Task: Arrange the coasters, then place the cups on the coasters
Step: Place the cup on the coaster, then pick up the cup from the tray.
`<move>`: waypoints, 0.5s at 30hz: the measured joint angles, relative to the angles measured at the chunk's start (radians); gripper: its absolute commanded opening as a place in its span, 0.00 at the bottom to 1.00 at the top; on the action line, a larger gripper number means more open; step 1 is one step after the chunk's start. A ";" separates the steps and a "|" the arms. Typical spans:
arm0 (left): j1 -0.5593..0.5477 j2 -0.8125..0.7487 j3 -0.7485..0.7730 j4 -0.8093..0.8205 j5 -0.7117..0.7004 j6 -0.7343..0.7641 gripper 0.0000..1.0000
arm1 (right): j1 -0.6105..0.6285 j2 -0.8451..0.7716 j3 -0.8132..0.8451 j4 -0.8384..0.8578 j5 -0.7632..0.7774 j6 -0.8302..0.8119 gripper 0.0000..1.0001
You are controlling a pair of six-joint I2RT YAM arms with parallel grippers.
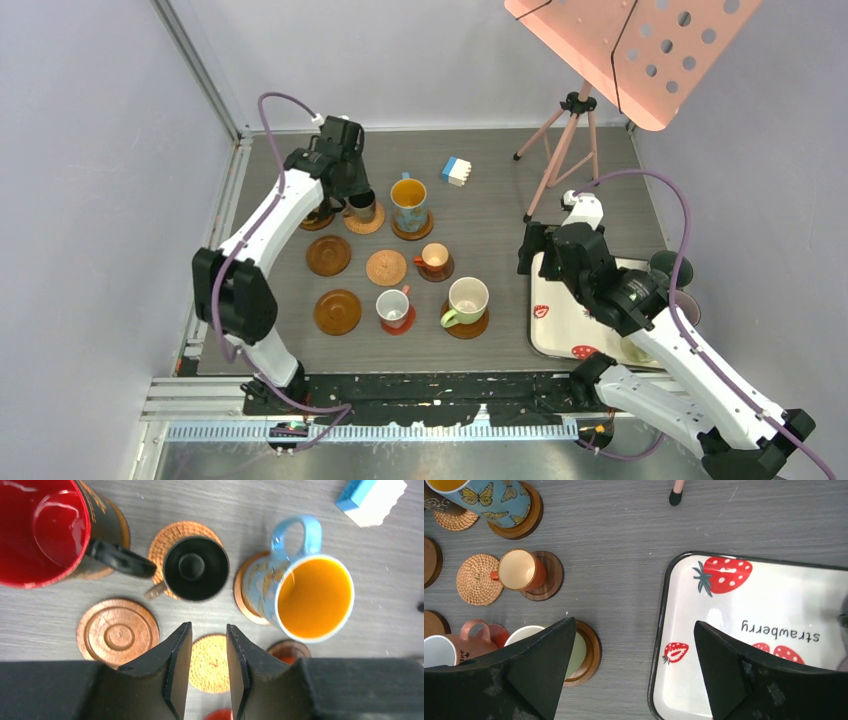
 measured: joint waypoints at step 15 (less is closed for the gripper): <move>-0.014 -0.584 -0.372 0.023 0.480 0.138 0.44 | -0.003 0.122 0.007 -0.227 0.220 0.404 1.00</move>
